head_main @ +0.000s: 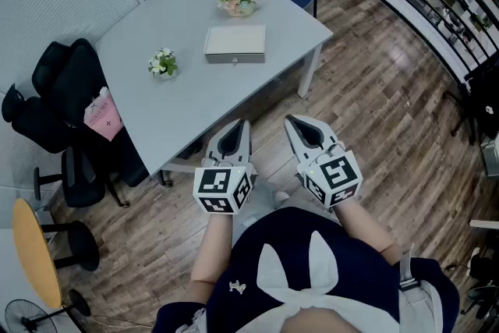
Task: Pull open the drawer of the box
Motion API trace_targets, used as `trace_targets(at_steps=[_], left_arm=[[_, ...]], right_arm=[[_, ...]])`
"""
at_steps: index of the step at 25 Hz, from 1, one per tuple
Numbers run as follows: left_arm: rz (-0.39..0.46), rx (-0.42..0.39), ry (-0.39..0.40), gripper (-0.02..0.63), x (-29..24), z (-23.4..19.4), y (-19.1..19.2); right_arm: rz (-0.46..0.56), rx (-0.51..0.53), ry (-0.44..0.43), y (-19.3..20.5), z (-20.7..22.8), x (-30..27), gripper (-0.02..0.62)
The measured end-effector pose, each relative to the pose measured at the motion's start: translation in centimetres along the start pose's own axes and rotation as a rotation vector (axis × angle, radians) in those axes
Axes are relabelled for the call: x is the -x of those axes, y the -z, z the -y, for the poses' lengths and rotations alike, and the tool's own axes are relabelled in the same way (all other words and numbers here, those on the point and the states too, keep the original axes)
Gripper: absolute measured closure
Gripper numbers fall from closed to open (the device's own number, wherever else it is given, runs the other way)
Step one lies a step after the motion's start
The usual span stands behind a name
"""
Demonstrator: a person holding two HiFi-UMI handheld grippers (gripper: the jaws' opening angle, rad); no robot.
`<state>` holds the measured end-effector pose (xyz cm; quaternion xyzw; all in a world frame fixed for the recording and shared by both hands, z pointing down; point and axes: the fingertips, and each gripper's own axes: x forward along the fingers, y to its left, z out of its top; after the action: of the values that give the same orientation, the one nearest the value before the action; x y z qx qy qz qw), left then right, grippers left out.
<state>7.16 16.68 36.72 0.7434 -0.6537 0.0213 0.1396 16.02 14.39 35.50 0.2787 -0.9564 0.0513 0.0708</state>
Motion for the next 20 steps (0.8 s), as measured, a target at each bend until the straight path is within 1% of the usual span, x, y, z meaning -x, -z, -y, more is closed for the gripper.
trace_targets(at_steps=[4, 8, 11, 12, 14, 15, 17, 18, 20], left_arm=[[0.014, -0.013, -0.016, 0.580, -0.1, -0.2, -0.5], [0.019, -0.036, -0.036, 0.580, -0.6, -1.1, -1.1], [0.030, -0.049, -0.036, 0.578, -1.3, -1.8, -2.0], [0.034, -0.052, -0.033, 0.577, -1.6, -2.1, -2.3], [0.040, -0.058, -0.030, 0.575, -2.1, -2.7, -2.8], [0.041, -0.063, -0.025, 0.558, -2.5, -2.9, -3.0], [0.039, -0.073, -0.010, 0.425, -3.3, -3.4, -3.3], [0.037, -0.076, -0.007, 0.396, -3.6, -3.8, -3.4], [0.031, -0.083, -0.017, 0.375, -4.3, -4.8, -3.5]], right_arm=[[0.010, -0.003, 0.014, -0.2, 0.4, 0.0, 0.592], [0.013, 0.029, 0.016, -0.4, 0.6, -0.7, 0.591], [0.020, 0.022, 0.020, -0.8, 1.2, -1.5, 0.592], [0.022, 0.016, 0.019, -1.0, 1.4, -1.8, 0.581], [0.025, 0.001, 0.018, -1.2, 1.9, -2.5, 0.521], [0.025, -0.005, 0.019, -1.3, 2.1, -2.8, 0.502], [0.020, -0.015, 0.025, -1.4, 2.8, -3.5, 0.446], [0.016, -0.019, 0.031, -1.4, 3.1, -3.9, 0.420], [0.005, -0.024, 0.048, -1.3, 3.8, -4.6, 0.386]])
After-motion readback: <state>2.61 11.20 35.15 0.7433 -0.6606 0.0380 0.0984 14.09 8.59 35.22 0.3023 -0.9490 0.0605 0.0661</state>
